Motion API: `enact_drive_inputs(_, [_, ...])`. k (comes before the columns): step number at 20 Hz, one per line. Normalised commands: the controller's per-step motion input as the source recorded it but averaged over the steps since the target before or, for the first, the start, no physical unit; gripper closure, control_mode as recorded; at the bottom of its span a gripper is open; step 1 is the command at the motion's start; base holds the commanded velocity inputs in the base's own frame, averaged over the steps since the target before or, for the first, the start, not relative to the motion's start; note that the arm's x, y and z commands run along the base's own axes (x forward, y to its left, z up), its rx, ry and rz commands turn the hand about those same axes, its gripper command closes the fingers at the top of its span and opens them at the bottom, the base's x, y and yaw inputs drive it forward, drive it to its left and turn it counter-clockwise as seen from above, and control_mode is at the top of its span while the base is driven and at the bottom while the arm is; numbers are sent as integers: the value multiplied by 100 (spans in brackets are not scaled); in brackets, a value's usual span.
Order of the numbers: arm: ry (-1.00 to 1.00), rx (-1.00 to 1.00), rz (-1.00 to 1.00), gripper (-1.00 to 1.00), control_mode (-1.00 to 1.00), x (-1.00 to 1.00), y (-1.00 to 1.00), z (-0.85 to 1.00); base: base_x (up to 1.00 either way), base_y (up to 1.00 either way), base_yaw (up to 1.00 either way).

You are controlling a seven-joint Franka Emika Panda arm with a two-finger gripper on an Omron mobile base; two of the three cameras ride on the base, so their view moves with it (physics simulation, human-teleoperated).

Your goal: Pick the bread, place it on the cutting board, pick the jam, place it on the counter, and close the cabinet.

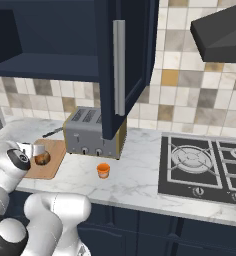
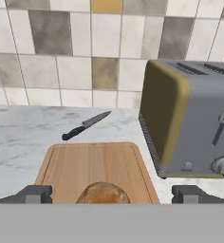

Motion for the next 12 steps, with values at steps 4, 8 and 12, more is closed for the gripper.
enact_drive_inputs(4, [-18,0,0,-100,-100,-7,0,24,0,0,0])
enact_drive_inputs(8, [-17,0,0,-100,-100,-11,0,27,0,0,0])
enact_drive_inputs(12, [-16,0,0,-100,-100,-13,0,31,0,0,0])
